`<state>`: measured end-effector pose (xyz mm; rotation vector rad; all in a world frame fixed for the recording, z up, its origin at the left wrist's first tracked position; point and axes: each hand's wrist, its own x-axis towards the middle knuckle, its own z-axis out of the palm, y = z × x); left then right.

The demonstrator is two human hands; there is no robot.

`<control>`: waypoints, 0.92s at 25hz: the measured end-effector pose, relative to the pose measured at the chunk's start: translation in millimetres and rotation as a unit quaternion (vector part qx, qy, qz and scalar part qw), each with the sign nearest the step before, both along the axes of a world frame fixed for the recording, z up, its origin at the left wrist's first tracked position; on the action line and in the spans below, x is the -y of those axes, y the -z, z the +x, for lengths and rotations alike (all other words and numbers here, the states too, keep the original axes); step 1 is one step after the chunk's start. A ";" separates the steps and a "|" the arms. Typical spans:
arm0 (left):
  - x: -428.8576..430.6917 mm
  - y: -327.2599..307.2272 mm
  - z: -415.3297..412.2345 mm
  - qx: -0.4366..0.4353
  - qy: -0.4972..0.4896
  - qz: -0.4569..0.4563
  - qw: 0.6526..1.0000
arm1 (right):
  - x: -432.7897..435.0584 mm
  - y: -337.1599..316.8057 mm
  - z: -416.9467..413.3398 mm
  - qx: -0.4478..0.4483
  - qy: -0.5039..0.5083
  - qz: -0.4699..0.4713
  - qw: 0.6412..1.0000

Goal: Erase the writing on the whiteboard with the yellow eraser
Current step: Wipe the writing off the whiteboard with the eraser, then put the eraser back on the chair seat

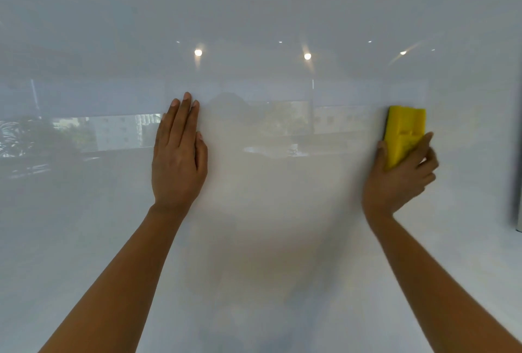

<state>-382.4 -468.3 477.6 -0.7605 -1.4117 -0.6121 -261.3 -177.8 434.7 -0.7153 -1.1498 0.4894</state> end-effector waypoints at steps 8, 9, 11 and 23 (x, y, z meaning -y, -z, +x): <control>-27.2 35.8 26.0 0.072 0.032 -0.020 0.997 | 67.9 96.3 17.5 0.210 -0.134 0.260 0.933; -32.6 46.5 30.6 0.078 0.035 -0.043 0.995 | 70.2 105.3 23.0 0.244 -0.155 0.296 0.910; -45.2 69.4 41.3 0.093 0.058 -0.099 0.989 | 69.9 123.9 36.5 0.302 -0.197 0.337 0.870; -163.1 199.7 100.8 0.220 0.339 -0.391 0.827 | -2.9 183.6 153.4 0.521 -0.260 0.213 0.785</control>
